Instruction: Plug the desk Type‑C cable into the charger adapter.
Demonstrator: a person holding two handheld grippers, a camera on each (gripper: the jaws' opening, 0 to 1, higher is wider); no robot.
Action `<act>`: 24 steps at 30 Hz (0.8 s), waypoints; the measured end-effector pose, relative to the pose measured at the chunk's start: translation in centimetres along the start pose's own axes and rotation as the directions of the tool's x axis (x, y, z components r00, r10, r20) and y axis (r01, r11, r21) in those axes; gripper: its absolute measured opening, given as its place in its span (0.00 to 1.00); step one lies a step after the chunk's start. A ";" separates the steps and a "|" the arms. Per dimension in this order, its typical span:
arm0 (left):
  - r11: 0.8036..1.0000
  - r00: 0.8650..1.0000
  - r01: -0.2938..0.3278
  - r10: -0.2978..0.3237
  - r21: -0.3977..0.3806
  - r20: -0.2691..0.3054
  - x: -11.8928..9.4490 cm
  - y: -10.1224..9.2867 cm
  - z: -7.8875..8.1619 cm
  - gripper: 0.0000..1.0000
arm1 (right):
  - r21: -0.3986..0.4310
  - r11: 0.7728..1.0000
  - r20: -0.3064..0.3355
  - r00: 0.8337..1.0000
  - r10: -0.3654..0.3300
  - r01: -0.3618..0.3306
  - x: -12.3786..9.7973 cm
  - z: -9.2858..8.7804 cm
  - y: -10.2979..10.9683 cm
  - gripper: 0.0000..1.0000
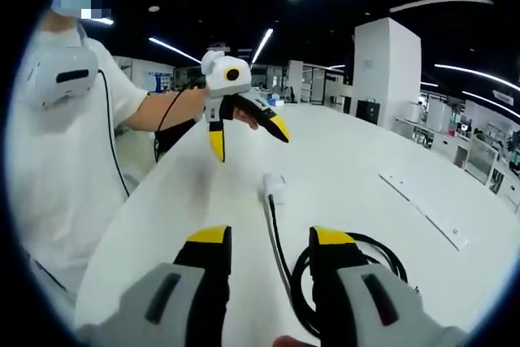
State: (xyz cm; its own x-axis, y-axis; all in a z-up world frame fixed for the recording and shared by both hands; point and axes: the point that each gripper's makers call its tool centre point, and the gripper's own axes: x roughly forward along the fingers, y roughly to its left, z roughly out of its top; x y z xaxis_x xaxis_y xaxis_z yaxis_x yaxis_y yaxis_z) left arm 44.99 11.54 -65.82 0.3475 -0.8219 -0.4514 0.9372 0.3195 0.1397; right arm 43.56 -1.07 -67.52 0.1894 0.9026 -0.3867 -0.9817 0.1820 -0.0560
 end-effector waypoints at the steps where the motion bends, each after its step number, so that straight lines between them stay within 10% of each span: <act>1: 1.000 1.000 0.000 0.000 0.001 0.000 0.0 0.0 0.0 0.63 | 0.000 1.000 0.000 1.000 0.000 0.000 0.0 0.0 0.0 0.38; 24: 0.999 0.995 0.043 -0.041 -0.014 0.089 -2.0 -3.0 1.5 0.68 | -0.025 0.997 0.089 0.993 0.072 -0.070 -0.5 3.2 3.8 0.40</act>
State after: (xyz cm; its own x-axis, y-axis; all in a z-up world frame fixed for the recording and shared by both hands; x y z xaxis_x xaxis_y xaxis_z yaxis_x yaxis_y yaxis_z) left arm 41.57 11.54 -64.02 0.3096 -0.8732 -0.3765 0.9508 0.2904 0.1083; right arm 39.78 0.40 -64.62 0.1195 0.9445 -0.3061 -0.9927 0.1089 -0.0515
